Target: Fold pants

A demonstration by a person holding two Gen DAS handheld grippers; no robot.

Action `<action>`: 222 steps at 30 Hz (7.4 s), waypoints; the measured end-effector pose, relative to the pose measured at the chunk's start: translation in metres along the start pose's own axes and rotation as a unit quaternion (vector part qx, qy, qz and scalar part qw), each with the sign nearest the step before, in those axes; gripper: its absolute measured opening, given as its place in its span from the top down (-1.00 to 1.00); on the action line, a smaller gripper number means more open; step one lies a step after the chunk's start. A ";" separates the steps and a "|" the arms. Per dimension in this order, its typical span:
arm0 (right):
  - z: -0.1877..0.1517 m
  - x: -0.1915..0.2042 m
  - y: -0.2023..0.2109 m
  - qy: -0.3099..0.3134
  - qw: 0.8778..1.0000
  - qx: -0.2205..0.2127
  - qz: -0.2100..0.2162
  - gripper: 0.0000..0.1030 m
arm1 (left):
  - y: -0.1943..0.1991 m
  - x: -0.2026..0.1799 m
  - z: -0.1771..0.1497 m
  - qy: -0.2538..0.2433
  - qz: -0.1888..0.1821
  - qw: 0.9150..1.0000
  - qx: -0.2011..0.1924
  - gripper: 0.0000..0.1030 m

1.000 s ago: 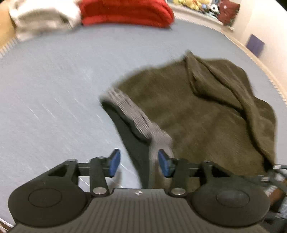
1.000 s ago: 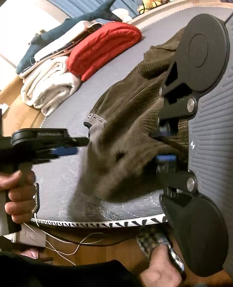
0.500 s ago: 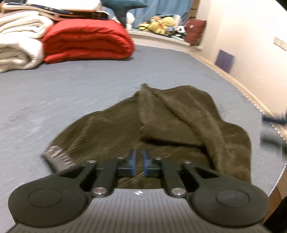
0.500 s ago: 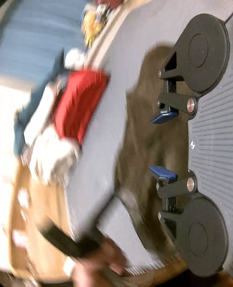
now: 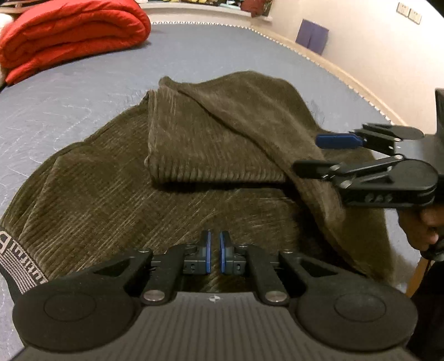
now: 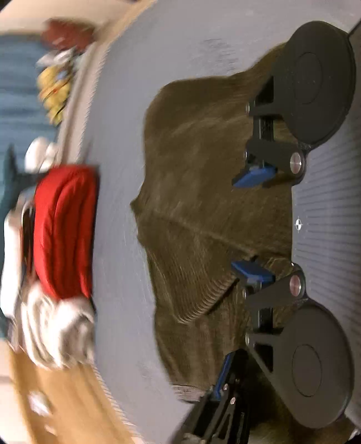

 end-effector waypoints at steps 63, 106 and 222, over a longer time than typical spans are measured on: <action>-0.008 0.009 -0.007 0.107 0.994 0.033 -0.001 0.94 | 0.018 0.019 0.030 0.040 0.041 0.998 -0.035 0.58; -0.086 -0.126 0.055 0.233 0.965 0.090 -0.076 -0.03 | -0.011 -0.001 0.008 0.007 0.041 0.999 0.000 0.50; -0.050 -0.276 0.201 -0.277 0.895 -0.093 -0.338 -0.11 | 0.096 0.239 -0.020 0.278 0.143 0.950 -0.001 -0.47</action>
Point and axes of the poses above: each gripper's, at about its wrist camera, not at the fingertips, and y roughly against the way its jaws point, x to its left, z to its top, the point moved 10 cm from there along -y, roughly the way its jaws point, and after that the axes turned 14 degrees about -x, right-handed, at the moved point
